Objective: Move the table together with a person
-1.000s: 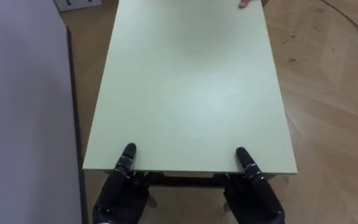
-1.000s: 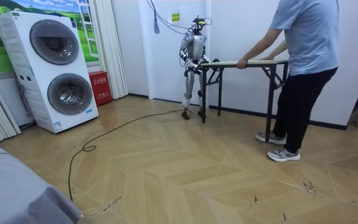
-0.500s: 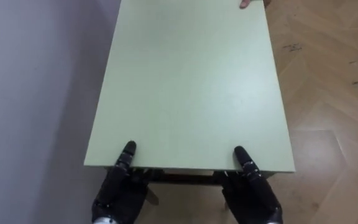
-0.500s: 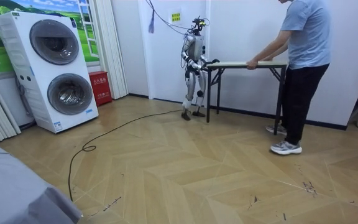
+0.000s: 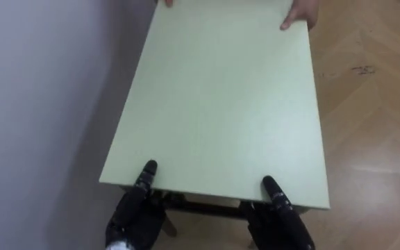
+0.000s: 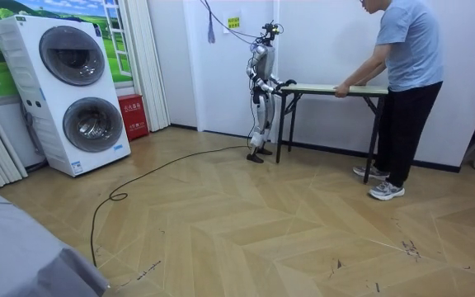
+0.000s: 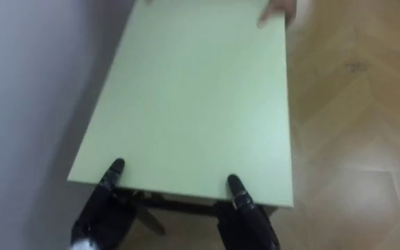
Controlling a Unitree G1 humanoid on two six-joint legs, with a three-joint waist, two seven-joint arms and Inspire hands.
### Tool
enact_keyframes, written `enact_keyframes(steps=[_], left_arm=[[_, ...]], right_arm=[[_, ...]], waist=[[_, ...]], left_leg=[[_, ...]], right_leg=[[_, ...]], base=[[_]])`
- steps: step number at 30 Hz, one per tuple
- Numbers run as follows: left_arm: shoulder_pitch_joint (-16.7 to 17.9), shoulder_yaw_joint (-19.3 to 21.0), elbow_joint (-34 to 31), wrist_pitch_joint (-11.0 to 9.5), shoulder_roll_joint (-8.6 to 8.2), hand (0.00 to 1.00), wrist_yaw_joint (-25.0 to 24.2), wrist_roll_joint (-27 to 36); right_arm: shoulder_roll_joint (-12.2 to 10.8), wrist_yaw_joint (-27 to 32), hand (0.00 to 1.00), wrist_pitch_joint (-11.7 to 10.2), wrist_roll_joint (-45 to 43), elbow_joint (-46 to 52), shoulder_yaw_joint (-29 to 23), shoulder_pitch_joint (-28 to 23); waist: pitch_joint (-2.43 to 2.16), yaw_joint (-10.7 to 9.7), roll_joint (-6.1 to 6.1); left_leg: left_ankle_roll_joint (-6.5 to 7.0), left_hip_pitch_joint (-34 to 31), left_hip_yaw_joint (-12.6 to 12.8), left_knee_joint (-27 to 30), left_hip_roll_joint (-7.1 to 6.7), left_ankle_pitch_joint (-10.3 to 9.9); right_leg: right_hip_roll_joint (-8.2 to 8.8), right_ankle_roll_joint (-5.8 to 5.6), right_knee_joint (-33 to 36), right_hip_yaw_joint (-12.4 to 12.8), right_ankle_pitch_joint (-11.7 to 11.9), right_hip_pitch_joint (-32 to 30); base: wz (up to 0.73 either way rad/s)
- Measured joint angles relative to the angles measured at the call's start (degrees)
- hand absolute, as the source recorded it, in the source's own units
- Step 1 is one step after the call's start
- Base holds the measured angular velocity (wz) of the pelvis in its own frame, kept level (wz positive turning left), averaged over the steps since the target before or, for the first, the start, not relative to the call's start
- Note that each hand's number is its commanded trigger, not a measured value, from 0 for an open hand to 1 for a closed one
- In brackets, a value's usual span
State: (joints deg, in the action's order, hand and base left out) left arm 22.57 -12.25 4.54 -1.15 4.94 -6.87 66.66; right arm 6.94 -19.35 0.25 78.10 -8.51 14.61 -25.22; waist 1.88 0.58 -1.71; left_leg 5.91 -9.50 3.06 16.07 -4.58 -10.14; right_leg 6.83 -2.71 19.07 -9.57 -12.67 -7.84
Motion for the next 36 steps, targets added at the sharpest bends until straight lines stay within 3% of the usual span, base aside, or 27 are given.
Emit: enact_keyframes(steps=[4,6,14,15,16,17,18,22,26,29,32,36], left_arm=[[0.1,-0.4,0.0,0.0,-0.01,1.0,0.0,-0.4],[0.2,-0.5,0.0,0.0,0.14,1.0,0.0,-0.6],[0.3,-0.6,0.3,0.0,0.41,0.97,0.0,-1.3],[0.3,-0.6,0.9,0.0,0.3,0.74,-0.1,-1.6],[0.3,-0.6,1.2,0.0,0.27,0.59,-0.1,-1.6],[0.3,-0.7,1.8,0.0,0.35,0.12,-0.3,-1.6],[0.4,-1.0,1.8,0.0,0.48,0.0,-0.4,-1.6],[0.4,-1.1,1.9,0.0,0.86,0.0,-0.8,-4.5],[0.3,-1.7,1.9,-0.2,3.65,0.0,-4.2,-10.7],[0.2,-2.0,1.9,-0.2,4.19,0.0,-6.2,-14.5],[0.0,-2.0,1.9,-0.3,4.25,0.0,-8.2,-16.2],[1.1,-1.8,1.9,-0.3,4.2,0.0,-10.1,-17.4]], right_arm=[[0.1,0.1,1.0,0.1,0.0,0.0,0.0,-0.2],[0.2,0.1,1.0,0.4,0.3,-0.2,0.0,-0.4],[0.8,0.7,1.0,0.9,0.5,-0.3,0.0,-0.4],[0.9,1.0,0.88,0.9,0.4,-0.6,0.0,-0.4],[1.0,1.0,0.57,0.9,0.3,-1.0,-0.1,-0.3],[1.3,1.0,0.02,0.9,0.2,-1.8,-0.1,-0.2],[1.7,1.0,0.0,0.9,0.3,-1.8,-0.1,-0.3],[2.2,1.0,0.0,0.9,-0.3,-1.8,-0.2,-0.3],[3.0,0.5,0.0,0.0,-2.7,-1.8,-0.2,0.2],[3.5,-0.9,0.0,-0.3,-4.8,-1.8,-0.7,0.7],[3.9,-2.3,0.0,-0.3,-6.2,-1.8,-0.6,1.5],[4.1,-3.1,0.0,-0.1,-7.0,-2.4,-0.7,1.2]], waist=[[0.16,-0.3,0.78],[0.36,-0.3,1.51],[0.35,-0.2,1.64],[0.35,-0.1,1.65],[0.35,0.0,1.65],[0.35,0.1,1.66],[0.35,0.1,1.69],[0.34,0.2,1.79],[0.09,0.7,2.24],[0.02,1.0,2.21],[-0.24,1.2,2.23],[-1.13,1.3,1.54]], left_leg=[[0.0,1.4,0.1,-0.9,-0.29,0.0],[0.0,2.0,0.0,-1.0,-0.35,0.0],[0.0,3.0,0.1,-1.7,-0.22,0.0],[0.0,3.4,0.1,-2.1,-0.19,0.0],[0.0,3.8,0.1,-2.4,-0.18,0.0],[0.0,4.5,0.1,-2.9,-0.12,0.0],[0.0,4.8,0.1,-3.0,-0.1,0.0],[0.0,5.2,0.7,-3.5,-0.02,0.0],[-0.01,5.8,1.0,-3.5,-0.05,0.0],[-0.15,6.1,1.1,-3.6,0.11,-0.1],[-0.25,6.2,1.0,-4.3,0.4,-0.2],[-0.54,6.2,1.0,-3.8,0.98,0.0]], right_leg=[[-0.05,-0.47,-2.1,0.3,0.3,2.0],[-0.23,-0.45,-3.0,1.6,0.6,3.1],[-0.49,-0.4,-3.4,1.6,1.0,3.9],[-0.53,-0.4,-3.4,1.6,1.0,4.1],[-0.56,-0.4,-3.4,1.6,1.0,4.3],[-0.65,-0.4,-3.5,1.6,1.0,4.8],[-0.67,-0.4,-3.4,1.7,1.0,5.0],[-0.74,-0.4,-3.6,1.8,1.0,5.3],[-0.8,-0.39,-5.4,1.7,1.0,6.9],[-0.98,-0.4,-5.7,1.7,1.0,7.3],[-1.31,-0.39,-6.0,1.6,1.0,7.3],[-1.84,-0.04,-6.2,1.6,2.0,8.0]], base=[[0.01],[0.05],[0.01],[-0.06],[-0.04],[0.0],[0.0],[0.0],[0.0],[0.04],[0.0],[-0.03]])
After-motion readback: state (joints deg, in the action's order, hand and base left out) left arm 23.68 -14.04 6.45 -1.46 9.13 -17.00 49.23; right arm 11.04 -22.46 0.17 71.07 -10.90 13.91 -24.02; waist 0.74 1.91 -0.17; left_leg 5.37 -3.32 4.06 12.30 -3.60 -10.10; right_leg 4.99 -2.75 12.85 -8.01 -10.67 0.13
